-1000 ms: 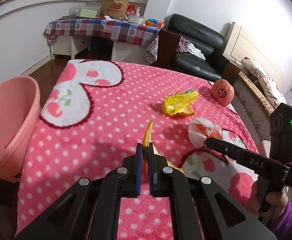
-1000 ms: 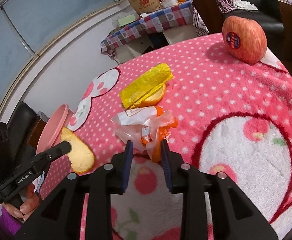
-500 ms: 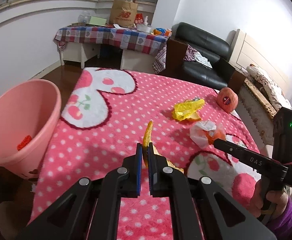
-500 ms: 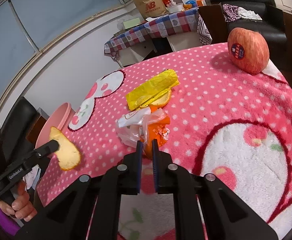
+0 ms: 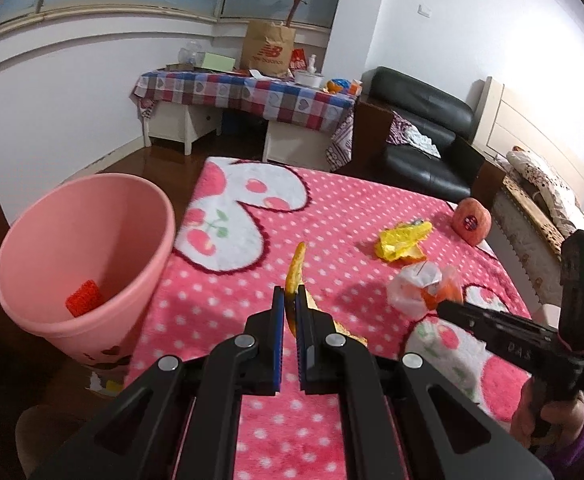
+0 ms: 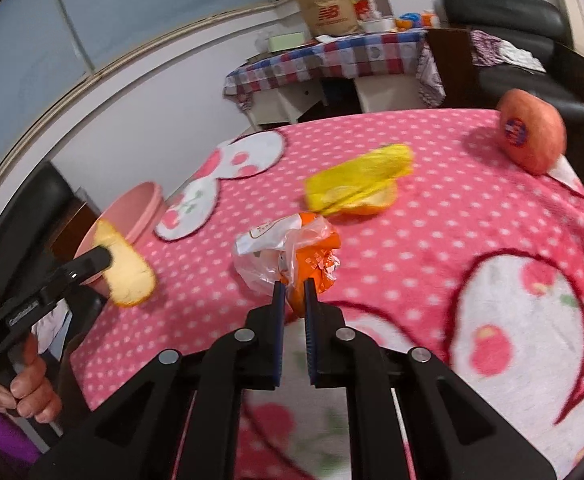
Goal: Collect trash
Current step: 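Carry banana peel with left tool while right tool carries plastic bag to bucket, then open both tools over the pink bucket to drop peel and bag, then move both tools back over the yellow wrapper and banana peel on the bedspread, then grasp yellow plastic wrapper with left tool while right tool grasps banana peel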
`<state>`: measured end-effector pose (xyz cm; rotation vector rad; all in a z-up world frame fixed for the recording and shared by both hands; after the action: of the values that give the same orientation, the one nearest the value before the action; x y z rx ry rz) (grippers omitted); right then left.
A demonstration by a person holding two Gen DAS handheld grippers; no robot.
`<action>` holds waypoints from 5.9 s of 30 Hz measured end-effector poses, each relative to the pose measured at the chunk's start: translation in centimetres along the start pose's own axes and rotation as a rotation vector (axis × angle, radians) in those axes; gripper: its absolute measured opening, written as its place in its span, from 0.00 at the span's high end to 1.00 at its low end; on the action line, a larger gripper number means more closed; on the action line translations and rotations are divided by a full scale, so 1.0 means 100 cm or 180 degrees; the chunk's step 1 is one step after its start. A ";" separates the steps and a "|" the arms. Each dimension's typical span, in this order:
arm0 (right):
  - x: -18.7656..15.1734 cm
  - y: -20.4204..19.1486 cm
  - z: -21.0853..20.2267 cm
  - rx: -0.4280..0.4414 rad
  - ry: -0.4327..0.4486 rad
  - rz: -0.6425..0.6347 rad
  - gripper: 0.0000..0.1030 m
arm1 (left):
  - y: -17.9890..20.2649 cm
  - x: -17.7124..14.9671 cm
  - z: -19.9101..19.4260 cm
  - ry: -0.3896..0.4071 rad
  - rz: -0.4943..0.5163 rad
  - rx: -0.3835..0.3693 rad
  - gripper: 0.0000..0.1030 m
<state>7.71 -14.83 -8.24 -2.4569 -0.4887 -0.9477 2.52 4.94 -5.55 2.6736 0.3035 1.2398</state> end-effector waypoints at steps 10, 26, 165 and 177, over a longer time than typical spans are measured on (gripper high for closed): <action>0.022 -0.078 0.015 0.0263 -0.0043 -0.0486 0.91 | -0.044 0.016 -0.018 0.0211 -0.0144 0.0259 0.96; 0.052 -0.166 0.055 0.0493 -0.0142 -0.0982 0.91 | -0.130 0.033 -0.029 0.0413 -0.0481 0.0716 0.96; -0.007 0.074 -0.017 -0.0287 0.0156 0.0589 0.63 | 0.148 0.014 0.177 -0.0615 0.1454 -0.0472 0.55; -0.009 0.077 -0.011 -0.0305 0.0067 0.0647 0.63 | 0.141 0.010 0.146 -0.0514 0.1178 -0.0625 0.80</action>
<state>10.16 -21.96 -10.39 -2.5208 -0.1850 -0.9304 15.90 -9.51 -10.70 2.7086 -0.3333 1.0623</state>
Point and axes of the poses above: each gripper's, at about its wrist camera, not at the fingertips, and z roughly the way its jaws point, y to its right, x to its top, the point moved 9 cm from there along z, roughly the way its jaws point, and after that the axes turned 5 degrees about -z, right-handed, at the moved point
